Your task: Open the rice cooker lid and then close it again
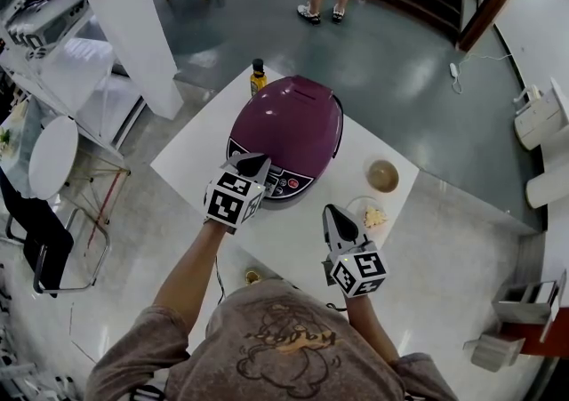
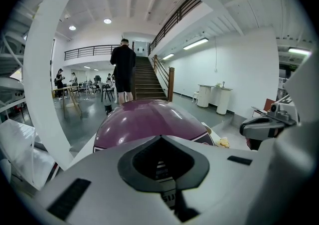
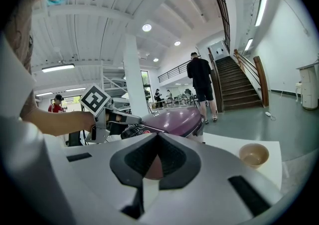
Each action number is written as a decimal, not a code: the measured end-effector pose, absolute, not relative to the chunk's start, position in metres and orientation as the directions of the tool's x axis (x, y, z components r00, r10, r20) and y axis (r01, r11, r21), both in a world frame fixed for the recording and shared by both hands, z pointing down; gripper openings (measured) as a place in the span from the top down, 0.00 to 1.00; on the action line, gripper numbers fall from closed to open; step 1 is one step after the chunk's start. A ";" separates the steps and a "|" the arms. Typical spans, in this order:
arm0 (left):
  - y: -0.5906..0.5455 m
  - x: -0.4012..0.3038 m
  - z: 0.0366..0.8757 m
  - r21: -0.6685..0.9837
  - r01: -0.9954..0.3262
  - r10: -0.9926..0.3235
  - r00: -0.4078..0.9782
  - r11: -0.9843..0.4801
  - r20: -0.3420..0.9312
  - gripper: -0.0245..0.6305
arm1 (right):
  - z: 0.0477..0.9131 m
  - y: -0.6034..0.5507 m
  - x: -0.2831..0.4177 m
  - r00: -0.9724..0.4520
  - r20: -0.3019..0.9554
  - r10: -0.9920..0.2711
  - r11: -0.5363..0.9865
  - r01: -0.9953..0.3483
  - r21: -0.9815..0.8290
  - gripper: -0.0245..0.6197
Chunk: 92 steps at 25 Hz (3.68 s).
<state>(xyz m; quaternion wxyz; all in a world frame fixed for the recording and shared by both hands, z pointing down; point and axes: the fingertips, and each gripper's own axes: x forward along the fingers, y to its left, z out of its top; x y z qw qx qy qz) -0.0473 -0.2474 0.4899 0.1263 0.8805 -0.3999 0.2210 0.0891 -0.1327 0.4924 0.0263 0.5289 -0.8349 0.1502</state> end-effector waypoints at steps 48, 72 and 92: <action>-0.248 -0.049 0.461 0.040 -0.764 -0.714 0.618 -0.644 0.329 0.93 | 0.500 -0.138 0.088 -0.454 0.216 -0.864 0.407 -0.884 -0.229 0.96; -0.258 -0.039 0.412 0.066 -0.757 -0.729 0.646 -0.650 0.226 0.93 | 0.499 -0.136 0.093 -0.449 0.208 -0.869 0.403 -0.886 -0.229 0.96; -0.270 -0.028 0.401 0.099 -0.723 -0.699 0.687 -0.683 0.197 0.93 | 0.497 -0.146 0.095 -0.436 0.212 -0.874 0.390 -0.892 -0.229 0.96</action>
